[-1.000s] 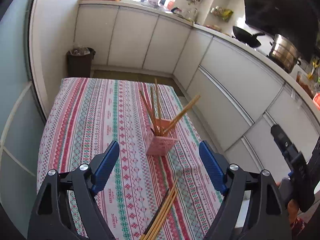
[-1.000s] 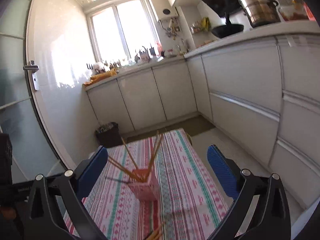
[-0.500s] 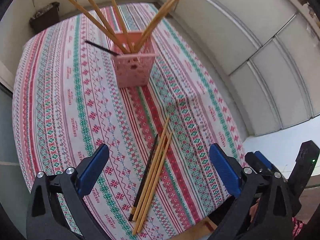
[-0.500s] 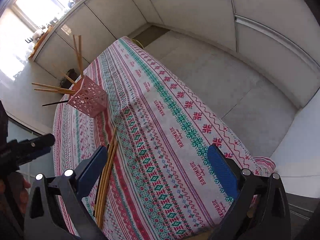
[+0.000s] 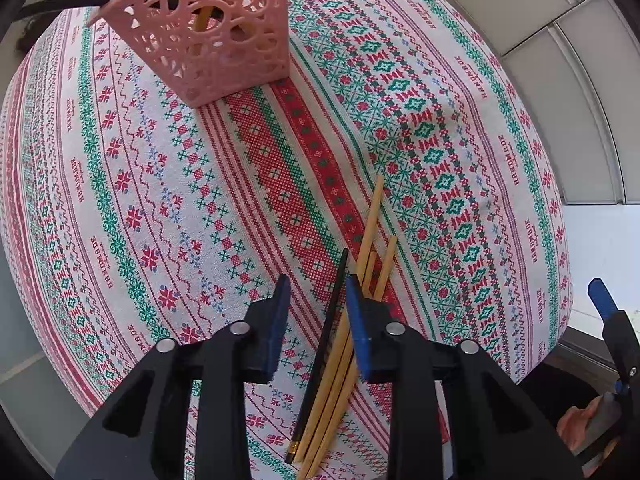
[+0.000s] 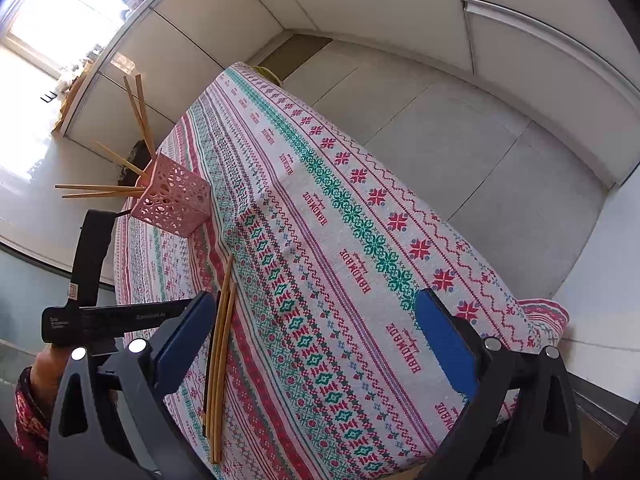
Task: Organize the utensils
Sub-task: 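Grasp bamboo chopsticks with the left tool while the right tool grasps others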
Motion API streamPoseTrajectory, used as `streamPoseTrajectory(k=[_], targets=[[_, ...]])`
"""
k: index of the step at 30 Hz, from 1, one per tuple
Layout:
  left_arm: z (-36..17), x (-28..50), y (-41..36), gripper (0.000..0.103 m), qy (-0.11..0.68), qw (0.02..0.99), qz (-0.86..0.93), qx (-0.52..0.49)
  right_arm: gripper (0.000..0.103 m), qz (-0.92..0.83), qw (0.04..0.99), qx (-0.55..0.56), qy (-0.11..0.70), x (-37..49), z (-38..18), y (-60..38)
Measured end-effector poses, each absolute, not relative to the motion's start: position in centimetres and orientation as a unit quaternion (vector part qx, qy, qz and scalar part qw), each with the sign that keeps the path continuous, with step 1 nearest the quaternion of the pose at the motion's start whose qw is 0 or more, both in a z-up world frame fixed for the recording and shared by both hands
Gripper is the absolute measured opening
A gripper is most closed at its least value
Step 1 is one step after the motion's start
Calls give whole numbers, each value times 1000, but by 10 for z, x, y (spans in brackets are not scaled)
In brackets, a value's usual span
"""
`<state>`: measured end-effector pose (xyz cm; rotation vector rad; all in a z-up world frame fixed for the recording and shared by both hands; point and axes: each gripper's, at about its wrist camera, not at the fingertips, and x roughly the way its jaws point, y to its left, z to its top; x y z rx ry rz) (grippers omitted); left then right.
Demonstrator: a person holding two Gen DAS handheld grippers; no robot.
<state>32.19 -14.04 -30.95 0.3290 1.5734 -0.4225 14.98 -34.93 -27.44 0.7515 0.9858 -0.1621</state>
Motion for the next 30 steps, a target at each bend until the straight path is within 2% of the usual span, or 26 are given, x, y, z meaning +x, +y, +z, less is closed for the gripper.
streamPoseTrajectory(k=[7,12,13,14,15,18,21,23,26,28,30], targets=[[-323,326,-138,27,702,670,-188,154,97,-75,812,351,460,150,-273,-349],[-332,315,-152,23,691,671,-188,192,97,-79,808,357,463,151,-275,-350],[-331,312,-155,16,688,672,-192,195,97,-81,807,357,464,152,-275,-350],[-330,306,-159,4,685,674,-191,197,97,-82,806,357,466,153,-276,-349],[-330,305,-155,4,681,679,-190,195,97,-82,805,355,467,154,-277,-347],[-328,301,-129,4,673,703,-167,160,97,-86,809,325,482,163,-278,-334],[-327,298,-83,3,670,726,-135,79,95,-64,806,295,509,184,-281,-316],[-325,291,-52,3,663,739,-116,19,88,-53,808,281,514,198,-280,-304],[-315,277,-10,3,643,755,-110,-66,71,-46,789,269,550,222,-292,-286],[-305,269,13,3,624,766,-113,-111,51,-41,759,281,587,237,-307,-274],[-293,263,28,3,605,776,-120,-131,40,-52,731,291,615,249,-321,-267]])
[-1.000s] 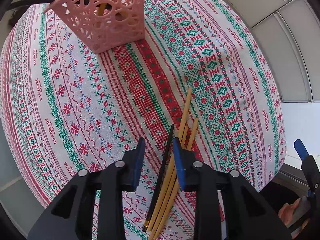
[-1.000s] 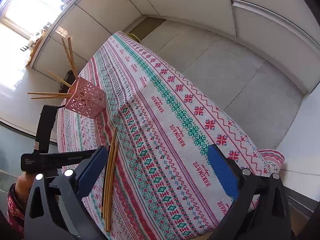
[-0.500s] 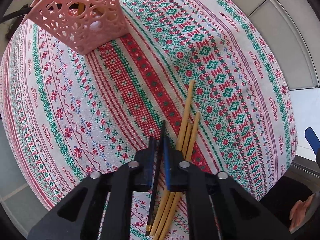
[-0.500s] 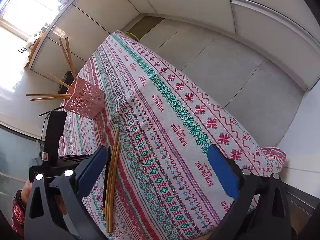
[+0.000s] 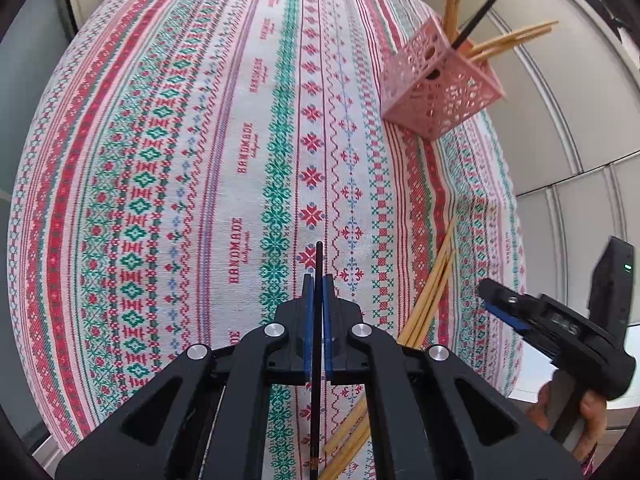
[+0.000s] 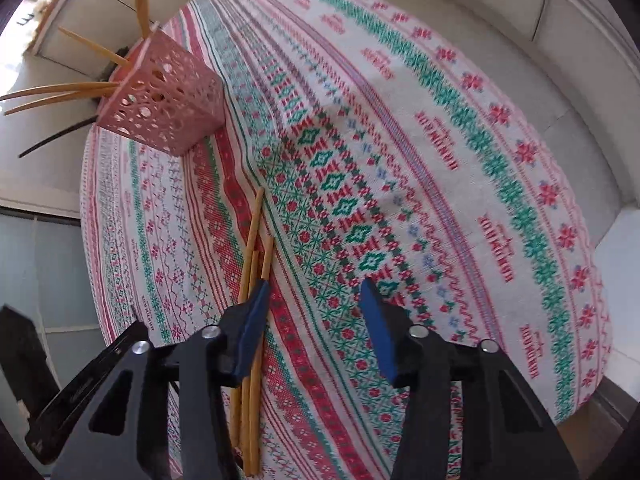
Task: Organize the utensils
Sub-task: 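Grasp bamboo chopsticks with the left tool while the right tool grasps others, then lift the chopsticks over the pink holder and open both tools to drop them in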
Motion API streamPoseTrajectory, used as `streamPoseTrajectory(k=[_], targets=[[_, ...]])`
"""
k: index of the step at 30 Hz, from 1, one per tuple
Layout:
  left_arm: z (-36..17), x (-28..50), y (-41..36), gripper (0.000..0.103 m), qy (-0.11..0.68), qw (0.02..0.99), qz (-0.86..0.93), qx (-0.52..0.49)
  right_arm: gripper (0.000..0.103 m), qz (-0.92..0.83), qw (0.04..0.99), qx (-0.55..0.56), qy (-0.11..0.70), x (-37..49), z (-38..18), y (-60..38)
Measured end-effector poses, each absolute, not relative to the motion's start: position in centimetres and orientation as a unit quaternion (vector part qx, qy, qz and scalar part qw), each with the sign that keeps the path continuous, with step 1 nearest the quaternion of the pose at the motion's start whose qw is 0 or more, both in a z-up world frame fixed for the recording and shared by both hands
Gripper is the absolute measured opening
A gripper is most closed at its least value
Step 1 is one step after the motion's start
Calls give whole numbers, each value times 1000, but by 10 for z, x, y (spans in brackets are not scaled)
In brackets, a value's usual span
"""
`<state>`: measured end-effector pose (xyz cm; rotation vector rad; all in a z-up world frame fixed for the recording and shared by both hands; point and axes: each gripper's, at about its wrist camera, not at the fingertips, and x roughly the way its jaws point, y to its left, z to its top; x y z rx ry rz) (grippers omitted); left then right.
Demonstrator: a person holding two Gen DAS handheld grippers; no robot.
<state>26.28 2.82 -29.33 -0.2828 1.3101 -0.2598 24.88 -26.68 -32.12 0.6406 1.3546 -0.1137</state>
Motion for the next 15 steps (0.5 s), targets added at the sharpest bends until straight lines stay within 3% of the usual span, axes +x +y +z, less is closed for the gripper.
streamPoseTrajectory(k=[3,4,15], targets=[[-275,257,45,3,578,791,-136,-148,28,-76,709,308,630,261,-328,-261],[-269,255,48,3,569,796,-141,-152,20,-80,708,305,632,265,-327,-258],[-241,259,55,3,538,803,-184,-179,21,-121,707,257,648,282,-327,-224]])
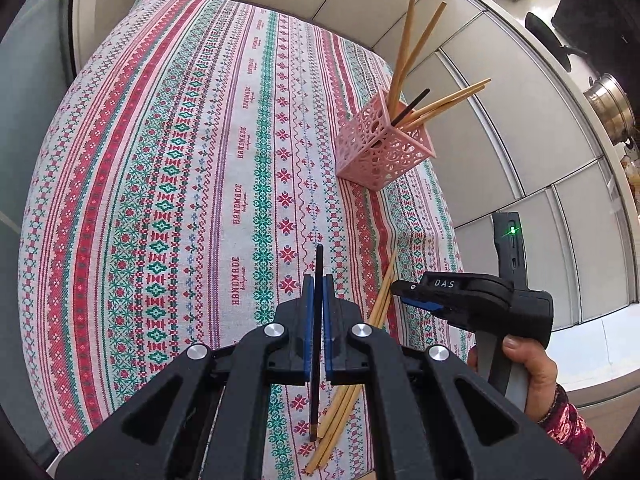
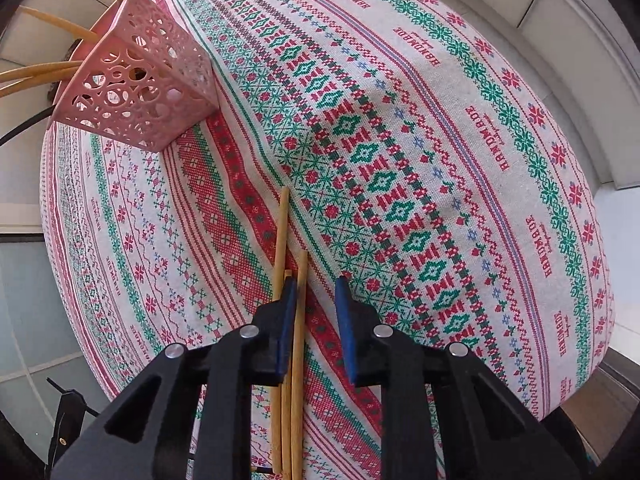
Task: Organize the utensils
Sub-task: 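Lift the chopsticks over the pink holder and open both tools to drop them in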
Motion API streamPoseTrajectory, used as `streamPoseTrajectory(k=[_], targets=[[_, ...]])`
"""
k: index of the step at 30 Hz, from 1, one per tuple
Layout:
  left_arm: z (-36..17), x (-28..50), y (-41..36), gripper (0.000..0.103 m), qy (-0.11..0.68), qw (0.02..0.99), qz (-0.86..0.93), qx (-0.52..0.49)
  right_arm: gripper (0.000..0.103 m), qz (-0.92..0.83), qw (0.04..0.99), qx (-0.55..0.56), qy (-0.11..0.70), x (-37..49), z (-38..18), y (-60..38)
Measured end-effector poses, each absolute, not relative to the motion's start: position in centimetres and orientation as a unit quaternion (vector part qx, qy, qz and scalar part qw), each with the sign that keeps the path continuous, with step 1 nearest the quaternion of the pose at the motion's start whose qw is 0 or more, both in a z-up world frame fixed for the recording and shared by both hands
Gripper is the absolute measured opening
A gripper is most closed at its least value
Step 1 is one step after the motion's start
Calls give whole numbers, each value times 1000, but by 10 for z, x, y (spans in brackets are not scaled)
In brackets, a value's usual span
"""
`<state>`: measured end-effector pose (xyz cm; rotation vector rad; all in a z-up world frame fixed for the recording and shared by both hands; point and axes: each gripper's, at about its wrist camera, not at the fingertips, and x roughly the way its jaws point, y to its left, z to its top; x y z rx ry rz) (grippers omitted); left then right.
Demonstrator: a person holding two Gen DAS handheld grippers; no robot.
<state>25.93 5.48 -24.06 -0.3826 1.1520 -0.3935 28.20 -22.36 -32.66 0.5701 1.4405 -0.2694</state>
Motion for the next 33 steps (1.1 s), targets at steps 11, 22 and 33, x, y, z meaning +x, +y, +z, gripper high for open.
streamPoseTrajectory(k=[11,22,33], targets=[[-231,257,62,3,526,807,-188,-193,20,-160,730,141,649,306,-326,-168],[-199,232,37,3,478,837,-217,-155,5,-69,824,188,529,225,-309,-181],[-151,165,-8,3,405,884,-211,-95,5,3,917,142,373,114,-200,-224]])
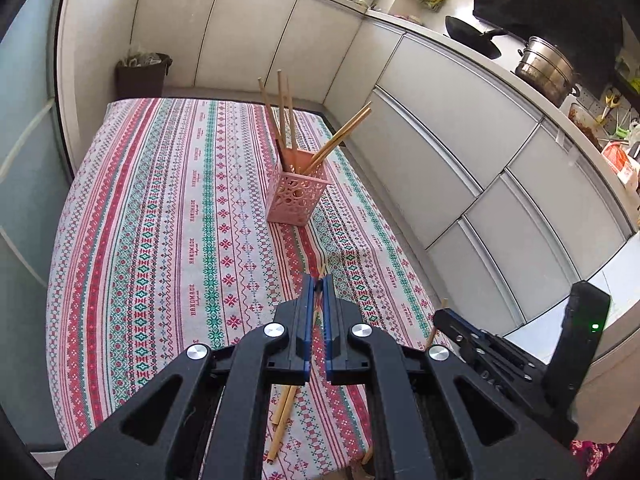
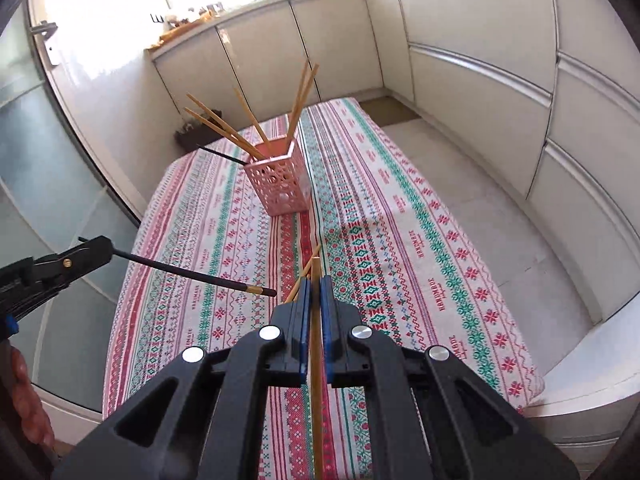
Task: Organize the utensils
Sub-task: 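Lift the chopsticks over the pink holder and open both tools to drop them in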
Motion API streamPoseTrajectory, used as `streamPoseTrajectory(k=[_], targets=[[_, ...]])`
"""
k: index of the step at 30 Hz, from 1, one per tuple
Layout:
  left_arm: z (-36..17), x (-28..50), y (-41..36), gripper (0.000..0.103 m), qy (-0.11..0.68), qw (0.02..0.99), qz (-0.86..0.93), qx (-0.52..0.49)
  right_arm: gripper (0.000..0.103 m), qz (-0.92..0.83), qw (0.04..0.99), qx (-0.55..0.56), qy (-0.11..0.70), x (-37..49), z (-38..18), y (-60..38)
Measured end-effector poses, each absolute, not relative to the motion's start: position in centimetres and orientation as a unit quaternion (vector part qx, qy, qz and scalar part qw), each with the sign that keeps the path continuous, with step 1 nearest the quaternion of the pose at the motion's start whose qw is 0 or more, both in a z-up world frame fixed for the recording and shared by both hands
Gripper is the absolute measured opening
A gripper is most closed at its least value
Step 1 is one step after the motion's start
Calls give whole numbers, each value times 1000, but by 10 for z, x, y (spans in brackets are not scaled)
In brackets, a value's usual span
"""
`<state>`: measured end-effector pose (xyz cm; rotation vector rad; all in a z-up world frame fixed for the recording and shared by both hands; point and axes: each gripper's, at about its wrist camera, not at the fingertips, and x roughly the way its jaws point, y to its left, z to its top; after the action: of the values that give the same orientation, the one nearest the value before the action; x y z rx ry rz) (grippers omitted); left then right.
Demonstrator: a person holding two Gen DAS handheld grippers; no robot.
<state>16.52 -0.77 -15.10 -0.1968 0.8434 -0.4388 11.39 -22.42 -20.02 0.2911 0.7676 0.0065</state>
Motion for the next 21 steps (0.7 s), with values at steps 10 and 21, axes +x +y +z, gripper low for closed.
streamPoseTrajectory(k=[10,21], targets=[[-91,153,-26,3,351,914,-197,-53,5,25,944,179,276,74,-121,-263],[-15,235,-63,3,262,948,-177,-35,5,32,961,197,193,119,-48,-303]])
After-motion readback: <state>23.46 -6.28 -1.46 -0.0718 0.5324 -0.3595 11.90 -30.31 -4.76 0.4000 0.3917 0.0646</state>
